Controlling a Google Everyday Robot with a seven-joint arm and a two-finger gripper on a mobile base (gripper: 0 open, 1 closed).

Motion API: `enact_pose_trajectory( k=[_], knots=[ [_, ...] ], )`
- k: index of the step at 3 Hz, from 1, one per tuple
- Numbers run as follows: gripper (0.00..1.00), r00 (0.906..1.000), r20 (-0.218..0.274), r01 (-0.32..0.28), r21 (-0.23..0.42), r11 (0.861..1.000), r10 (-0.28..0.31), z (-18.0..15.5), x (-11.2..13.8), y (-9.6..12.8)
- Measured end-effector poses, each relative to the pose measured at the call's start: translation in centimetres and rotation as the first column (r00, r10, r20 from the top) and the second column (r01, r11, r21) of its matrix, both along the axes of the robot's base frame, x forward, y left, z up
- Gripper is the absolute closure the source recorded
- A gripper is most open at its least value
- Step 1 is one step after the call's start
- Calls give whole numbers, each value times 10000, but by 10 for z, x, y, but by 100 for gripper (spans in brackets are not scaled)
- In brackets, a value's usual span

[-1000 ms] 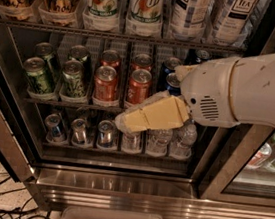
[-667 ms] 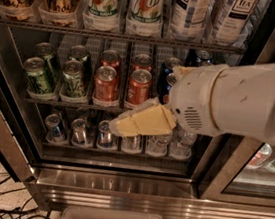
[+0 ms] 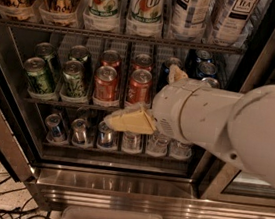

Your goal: Pick blue plastic bottle from top shelf of fridge

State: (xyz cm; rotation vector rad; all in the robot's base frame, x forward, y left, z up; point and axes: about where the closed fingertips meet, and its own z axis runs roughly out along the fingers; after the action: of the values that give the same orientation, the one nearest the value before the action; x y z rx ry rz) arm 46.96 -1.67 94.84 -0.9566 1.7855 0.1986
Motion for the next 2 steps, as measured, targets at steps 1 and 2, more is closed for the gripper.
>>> enact_pose_trajectory(
  k=[1, 2],
  knots=[
    [0, 9891, 1110, 820, 1293, 9882, -966, 24, 40, -15],
    [0, 9613, 2012, 1142, 3305, 9369, -1882, 53, 77, -69]
  ],
)
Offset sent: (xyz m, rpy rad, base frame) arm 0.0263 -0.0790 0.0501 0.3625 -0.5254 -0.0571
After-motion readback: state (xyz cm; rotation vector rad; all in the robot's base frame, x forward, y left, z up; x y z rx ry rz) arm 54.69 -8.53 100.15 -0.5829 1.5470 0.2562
